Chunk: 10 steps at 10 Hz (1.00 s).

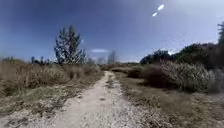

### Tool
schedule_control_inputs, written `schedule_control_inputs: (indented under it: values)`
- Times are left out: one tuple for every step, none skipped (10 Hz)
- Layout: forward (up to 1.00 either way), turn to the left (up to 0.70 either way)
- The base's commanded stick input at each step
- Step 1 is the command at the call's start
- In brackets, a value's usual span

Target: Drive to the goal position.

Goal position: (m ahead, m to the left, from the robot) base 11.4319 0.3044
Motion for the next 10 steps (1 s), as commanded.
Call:
schedule_control_inputs:
  values:
    - [0.7,0.0]
    - [0.7,0.0]
    - [0.7,0.0]
    - [0.7,0.0]
    - [0.7,0.0]
    - [0.7,0.0]
    - [0.7,0.0]
    - [0.7,0.0]
    - [0.7,0.0]
    - [0.7,0.0]
